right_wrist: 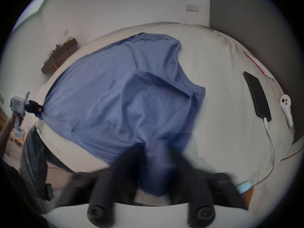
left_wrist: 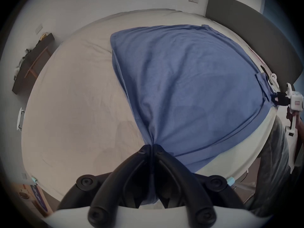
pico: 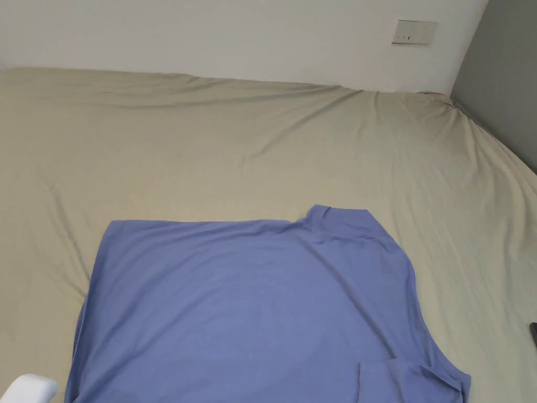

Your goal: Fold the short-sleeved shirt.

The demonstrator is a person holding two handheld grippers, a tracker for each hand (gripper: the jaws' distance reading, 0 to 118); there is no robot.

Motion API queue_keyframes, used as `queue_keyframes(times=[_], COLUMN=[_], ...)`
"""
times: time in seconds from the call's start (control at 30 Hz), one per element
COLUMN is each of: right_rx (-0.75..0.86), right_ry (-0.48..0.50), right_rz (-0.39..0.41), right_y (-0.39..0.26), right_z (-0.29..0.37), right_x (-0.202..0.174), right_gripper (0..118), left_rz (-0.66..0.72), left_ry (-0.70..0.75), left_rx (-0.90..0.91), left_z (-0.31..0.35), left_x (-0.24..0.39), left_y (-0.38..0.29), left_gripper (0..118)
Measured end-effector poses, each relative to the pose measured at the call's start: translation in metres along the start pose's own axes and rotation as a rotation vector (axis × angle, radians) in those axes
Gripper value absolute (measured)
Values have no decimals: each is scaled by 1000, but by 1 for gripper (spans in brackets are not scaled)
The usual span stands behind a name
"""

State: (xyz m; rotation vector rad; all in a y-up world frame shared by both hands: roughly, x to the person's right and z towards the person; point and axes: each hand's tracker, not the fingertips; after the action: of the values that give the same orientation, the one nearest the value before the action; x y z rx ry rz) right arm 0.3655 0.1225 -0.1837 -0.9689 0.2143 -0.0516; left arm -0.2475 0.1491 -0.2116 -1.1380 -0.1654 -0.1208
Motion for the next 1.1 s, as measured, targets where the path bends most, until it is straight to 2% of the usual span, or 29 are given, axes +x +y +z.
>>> queue_keyframes(times=[0.03, 0.07, 0.13, 0.2, 0.33, 0.43, 0.6, 0.73, 0.83, 0.9, 1.1], right_rx=[9, -8, -5, -5, 55, 64, 99, 163, 198, 207, 91], right_ry=[49, 50, 24, 24, 73, 77, 106, 124, 77, 32, -56], right_rz=[-39, -49, -6, -2, -134, -128, -133, -206, -189, -139, -63], right_y=[1, 3, 2, 0, -5, -1, 26, 69, 109, 135, 183], right_z=[5, 5, 6, 9, 18, 24, 33, 27, 12, -8, -92], right_x=[0, 1, -1, -1, 10, 9, 12, 26, 28, 25, 18], right_gripper=[8, 8, 8, 8, 8, 8, 8, 8, 8, 8, 8], left_rz=[23, 56, 102, 141, 272, 365, 438, 445, 473, 467, 501], left_ry=[-13, -25, -43, -67, -136, -186, -245, -262, -285, -247, -155], left_rx=[2, 4, 25, 17, 16, 14, -21, 21, 71, 71, -45], left_z=[1, 2, 5, 5, 4, 7, 17, 22, 12, -6, -81], left_x=[-3, -6, -14, -20, -31, -41, -54, -59, -65, -65, -57], left_y=[1, 2, 4, 2, -2, 2, 27, 71, 108, 130, 164], left_gripper=[1, 1, 1, 1, 1, 1, 1, 1, 1, 1, 2])
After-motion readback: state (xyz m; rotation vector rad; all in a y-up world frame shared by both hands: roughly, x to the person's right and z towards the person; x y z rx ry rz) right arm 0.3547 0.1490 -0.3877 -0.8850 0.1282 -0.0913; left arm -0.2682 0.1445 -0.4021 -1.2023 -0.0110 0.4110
